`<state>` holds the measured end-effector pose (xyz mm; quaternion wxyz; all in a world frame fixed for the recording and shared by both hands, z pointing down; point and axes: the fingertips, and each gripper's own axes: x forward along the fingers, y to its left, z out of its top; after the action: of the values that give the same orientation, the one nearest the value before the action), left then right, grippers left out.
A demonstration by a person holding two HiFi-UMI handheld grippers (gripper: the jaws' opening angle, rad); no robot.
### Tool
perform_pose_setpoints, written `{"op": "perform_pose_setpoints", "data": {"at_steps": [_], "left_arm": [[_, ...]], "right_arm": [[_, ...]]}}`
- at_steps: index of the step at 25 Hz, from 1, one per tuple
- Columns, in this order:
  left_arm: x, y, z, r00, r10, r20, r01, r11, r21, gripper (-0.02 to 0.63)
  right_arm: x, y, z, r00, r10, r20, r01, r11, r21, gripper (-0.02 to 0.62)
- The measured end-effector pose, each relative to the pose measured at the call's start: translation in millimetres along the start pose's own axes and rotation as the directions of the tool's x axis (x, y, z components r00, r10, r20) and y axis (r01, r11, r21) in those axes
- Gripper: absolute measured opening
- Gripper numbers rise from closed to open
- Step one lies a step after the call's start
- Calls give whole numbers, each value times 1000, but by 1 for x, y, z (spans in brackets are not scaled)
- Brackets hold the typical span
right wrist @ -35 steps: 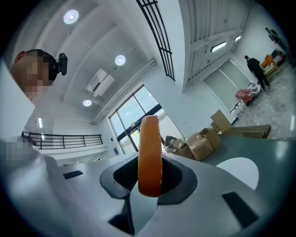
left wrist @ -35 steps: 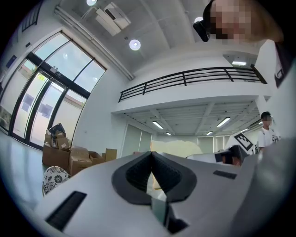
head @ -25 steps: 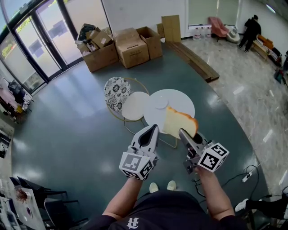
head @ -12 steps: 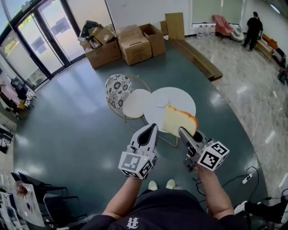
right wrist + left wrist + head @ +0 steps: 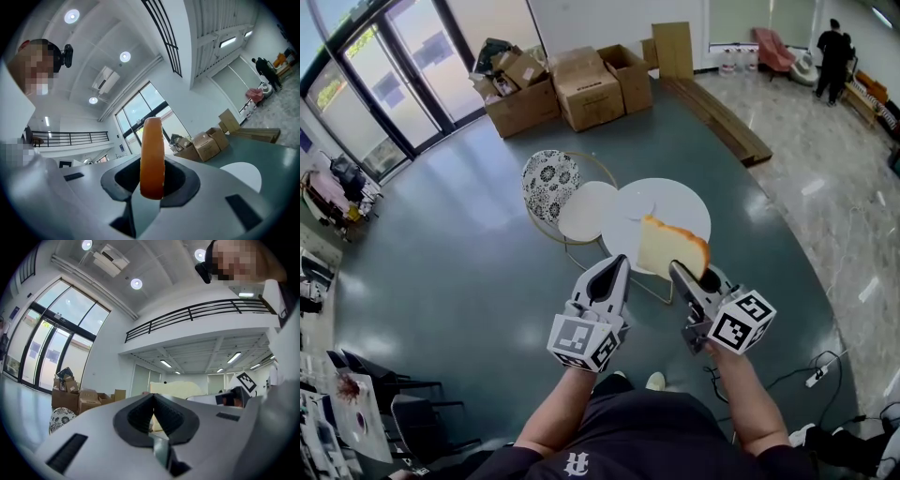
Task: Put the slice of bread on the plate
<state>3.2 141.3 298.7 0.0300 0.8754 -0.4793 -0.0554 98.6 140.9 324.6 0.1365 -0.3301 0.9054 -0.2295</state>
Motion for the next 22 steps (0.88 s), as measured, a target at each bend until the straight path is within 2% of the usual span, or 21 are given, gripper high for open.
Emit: {"op": "perform_pose_setpoints", "data": {"at_steps": [12,22], "left_arm": [[20,34,-6,1000,7,3,-7,1000,-1,6],[76,115,-8,999,-37,4,37,999,-12,6]], "right_arm": [[32,-24,-3,1000,-23,1,23,999,27,95],[110,-68,0,995,-100,-13,101,994,45,95]]}}
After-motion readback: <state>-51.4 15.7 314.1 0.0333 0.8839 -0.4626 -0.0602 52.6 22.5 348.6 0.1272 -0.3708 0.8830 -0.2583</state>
